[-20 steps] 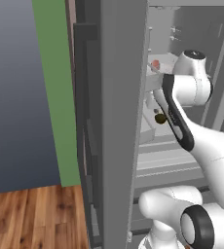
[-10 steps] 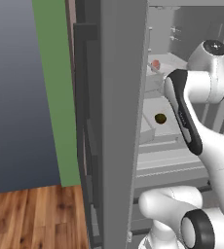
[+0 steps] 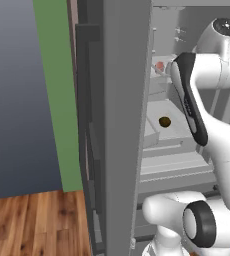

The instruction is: Transport the steak from the fridge to the microwave and turn on the microwave.

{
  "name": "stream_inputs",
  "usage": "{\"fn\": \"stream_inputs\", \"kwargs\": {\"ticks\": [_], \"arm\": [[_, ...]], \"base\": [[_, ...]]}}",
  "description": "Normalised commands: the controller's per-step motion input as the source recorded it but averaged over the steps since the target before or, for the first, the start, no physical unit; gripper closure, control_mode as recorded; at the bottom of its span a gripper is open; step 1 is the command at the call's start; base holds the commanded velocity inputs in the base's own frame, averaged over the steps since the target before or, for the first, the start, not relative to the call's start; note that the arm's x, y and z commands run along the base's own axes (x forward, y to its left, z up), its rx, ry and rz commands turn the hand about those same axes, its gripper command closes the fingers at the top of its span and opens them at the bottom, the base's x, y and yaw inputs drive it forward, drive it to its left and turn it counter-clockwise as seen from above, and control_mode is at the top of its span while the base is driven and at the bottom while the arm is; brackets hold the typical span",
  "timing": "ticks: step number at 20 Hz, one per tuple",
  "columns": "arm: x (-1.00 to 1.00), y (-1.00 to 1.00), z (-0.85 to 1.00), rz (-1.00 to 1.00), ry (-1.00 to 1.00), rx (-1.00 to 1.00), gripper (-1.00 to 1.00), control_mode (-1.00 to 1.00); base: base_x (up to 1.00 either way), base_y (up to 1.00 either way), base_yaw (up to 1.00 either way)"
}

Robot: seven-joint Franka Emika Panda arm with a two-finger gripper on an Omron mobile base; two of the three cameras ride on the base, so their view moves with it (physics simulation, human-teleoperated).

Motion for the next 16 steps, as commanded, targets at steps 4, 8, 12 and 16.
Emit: {"fn": "stream_inputs", "kwargs": {"ticks": [4,8,12,16], "arm": [[0.04,-0.05,0.08,-0.03,-0.14,0.00,-1.00,-1.00],[0.19,-0.08,0.09,-0.02,-0.13,0.00,-1.00,-1.00],[0.33,-0.07,0.15,-0.01,-0.06,0.00,-1.00,-1.00],[0.40,-0.07,0.16,0.00,0.00,0.00,-1.00,-1.00]], "base": [[0.00,0.00,0.00],[0.00,0.00,0.00],[0.00,0.00,0.00],[0.00,0.00,0.00]]}}
